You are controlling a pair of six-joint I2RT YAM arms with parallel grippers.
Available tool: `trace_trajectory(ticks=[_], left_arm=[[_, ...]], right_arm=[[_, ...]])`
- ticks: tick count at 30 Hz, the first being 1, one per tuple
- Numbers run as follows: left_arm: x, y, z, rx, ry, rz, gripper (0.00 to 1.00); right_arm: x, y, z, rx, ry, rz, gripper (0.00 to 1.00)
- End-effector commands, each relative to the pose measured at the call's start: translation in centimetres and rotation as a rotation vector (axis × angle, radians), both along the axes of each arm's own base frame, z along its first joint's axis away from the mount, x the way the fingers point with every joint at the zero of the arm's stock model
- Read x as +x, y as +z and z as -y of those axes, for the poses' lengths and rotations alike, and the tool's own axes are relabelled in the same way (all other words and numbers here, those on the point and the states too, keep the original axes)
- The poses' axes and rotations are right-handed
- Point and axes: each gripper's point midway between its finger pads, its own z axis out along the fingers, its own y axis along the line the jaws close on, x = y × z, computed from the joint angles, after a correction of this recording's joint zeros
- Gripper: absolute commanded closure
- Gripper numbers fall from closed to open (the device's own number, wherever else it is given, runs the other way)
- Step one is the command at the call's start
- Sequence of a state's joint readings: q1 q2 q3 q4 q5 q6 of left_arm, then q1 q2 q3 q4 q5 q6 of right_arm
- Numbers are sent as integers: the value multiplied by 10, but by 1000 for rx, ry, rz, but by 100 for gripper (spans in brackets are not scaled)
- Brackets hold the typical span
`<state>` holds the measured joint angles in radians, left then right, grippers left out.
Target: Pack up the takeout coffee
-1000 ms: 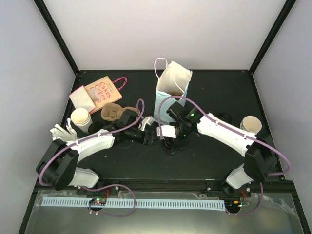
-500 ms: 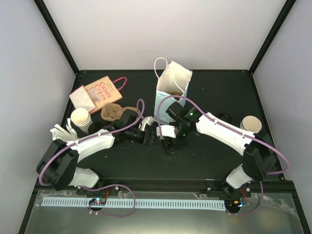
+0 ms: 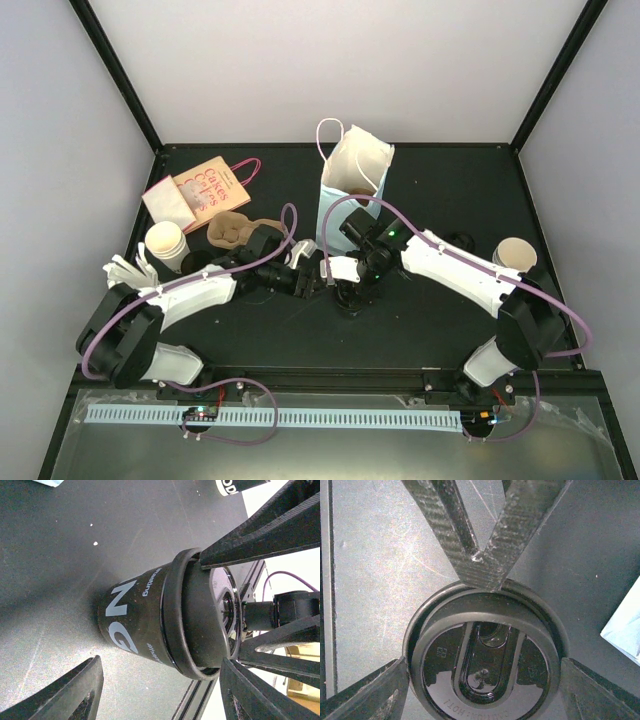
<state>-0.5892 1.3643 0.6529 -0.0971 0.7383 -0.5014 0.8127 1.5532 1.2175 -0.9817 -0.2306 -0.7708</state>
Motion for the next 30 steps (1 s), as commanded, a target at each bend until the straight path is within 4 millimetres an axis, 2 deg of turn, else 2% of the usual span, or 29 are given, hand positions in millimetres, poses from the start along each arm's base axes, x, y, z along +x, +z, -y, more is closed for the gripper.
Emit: trace_trajectory(ticks=[1,17,25,30], left_arm=[[5,5,4,-22,-8,6,34],[6,5,5,-23,-8,6,35],[6,6,6,-20,-11,4,35],[6,5,6,-18,-9,2,35]], right_arm=[[3,6,-6,23,9,-4,17],[5,3,-5,23,-18,5,20],[0,2,-4,33,-39,20,21],[-3,4,-6,48,-69,8,25]])
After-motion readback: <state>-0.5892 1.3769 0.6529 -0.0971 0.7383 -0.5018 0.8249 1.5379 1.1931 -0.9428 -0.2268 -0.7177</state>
